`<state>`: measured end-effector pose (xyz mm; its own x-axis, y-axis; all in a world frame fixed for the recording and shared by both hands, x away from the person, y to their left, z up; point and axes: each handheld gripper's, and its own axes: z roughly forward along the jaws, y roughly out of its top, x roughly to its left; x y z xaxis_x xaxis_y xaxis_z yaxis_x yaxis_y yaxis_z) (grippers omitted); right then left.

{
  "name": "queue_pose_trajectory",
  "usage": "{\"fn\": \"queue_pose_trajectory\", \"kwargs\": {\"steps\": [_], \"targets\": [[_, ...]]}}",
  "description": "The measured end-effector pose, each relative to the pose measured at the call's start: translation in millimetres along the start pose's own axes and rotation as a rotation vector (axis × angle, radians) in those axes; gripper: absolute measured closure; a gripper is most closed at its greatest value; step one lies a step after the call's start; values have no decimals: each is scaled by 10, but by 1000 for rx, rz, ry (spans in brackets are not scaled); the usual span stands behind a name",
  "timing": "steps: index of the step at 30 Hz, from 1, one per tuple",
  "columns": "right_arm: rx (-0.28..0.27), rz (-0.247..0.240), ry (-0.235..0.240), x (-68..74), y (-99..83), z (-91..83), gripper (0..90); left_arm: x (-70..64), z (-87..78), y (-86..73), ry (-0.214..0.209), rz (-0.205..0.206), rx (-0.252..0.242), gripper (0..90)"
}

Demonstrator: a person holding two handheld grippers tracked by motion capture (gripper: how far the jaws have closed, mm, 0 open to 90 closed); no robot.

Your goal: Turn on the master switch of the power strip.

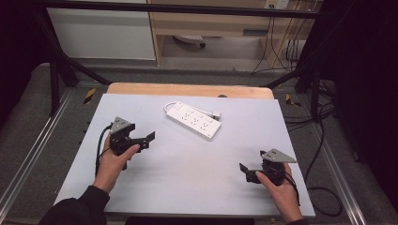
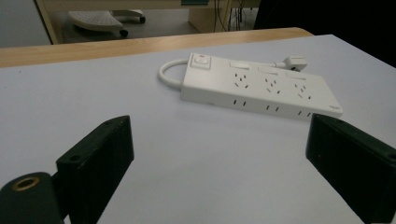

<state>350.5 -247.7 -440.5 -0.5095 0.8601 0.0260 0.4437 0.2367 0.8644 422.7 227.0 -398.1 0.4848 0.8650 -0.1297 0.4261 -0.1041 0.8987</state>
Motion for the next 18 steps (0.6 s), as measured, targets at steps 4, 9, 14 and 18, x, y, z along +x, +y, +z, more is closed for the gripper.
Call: {"fn": "queue_pose_trajectory", "kwargs": {"steps": [4, 9, 14, 18], "targets": [[6, 4, 6, 8, 2, 8, 32, -17, 127, 92, 13, 21, 6, 76], [-1, 12, 11, 14, 6, -11, 32, -20, 287, 178, 20, 22, 2, 82], [-4, 10, 9, 14, 7, -10, 33, -46, 458, 222, 25, 27, 11, 90], [-6, -3, 5, 19, 10, -9, 32, -66, 567, 273, 29, 31, 12, 92]]}}
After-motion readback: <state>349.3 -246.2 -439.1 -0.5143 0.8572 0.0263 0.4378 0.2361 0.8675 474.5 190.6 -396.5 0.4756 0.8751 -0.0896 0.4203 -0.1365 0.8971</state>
